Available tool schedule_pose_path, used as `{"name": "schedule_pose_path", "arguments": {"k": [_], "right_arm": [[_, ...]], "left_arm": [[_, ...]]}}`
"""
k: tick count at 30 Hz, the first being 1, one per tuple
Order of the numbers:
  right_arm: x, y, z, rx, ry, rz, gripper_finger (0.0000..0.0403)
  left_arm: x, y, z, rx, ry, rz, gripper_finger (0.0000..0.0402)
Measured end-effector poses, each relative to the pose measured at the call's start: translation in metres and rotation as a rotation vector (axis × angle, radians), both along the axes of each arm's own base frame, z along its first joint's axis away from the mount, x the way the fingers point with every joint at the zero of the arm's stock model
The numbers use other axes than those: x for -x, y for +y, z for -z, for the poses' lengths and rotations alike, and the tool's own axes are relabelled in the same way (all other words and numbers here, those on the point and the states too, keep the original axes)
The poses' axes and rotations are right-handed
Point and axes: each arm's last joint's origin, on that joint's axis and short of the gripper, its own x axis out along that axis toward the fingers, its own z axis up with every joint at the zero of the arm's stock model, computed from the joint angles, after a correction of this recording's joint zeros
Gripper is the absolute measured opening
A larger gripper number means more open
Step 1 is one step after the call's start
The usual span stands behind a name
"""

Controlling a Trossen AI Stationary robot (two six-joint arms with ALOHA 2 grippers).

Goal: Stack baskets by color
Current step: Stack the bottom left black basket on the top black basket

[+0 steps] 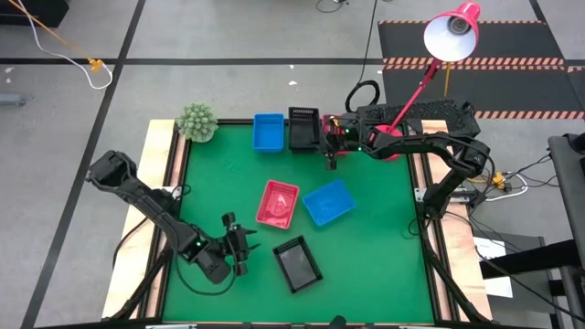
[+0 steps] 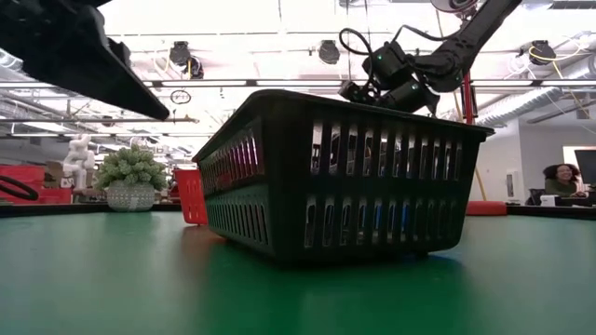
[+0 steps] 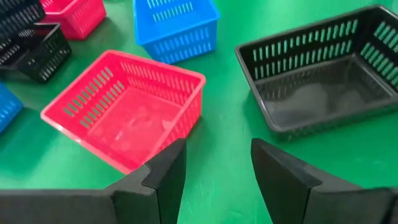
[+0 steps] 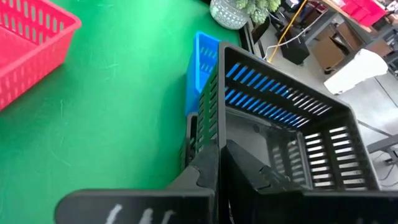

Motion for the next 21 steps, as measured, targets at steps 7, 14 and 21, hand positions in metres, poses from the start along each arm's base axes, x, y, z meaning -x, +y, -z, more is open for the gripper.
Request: {"name": "schedule_pose_path", "arguments": {"k": [7,14,21], "right_arm": [[0.0,0.0,0.002,-0.027,-0.003,0.015,0.0007],[-0.004,-0.004,0.013,-0.028,0.009,0.054,0.0007],[-0.004,-0.005,0.015,-0.018,0.019,0.093,0.0015]], "left_arm": [[-0.009,0.007,-0.001,0.01,0.01,0.022,0.0184],[-0.01,0.008,-0.001,0.005,0.017,0.028,0.0184],[-0.01,0.008,-0.001,-0.004,0.021,0.036,0.0184]]}}
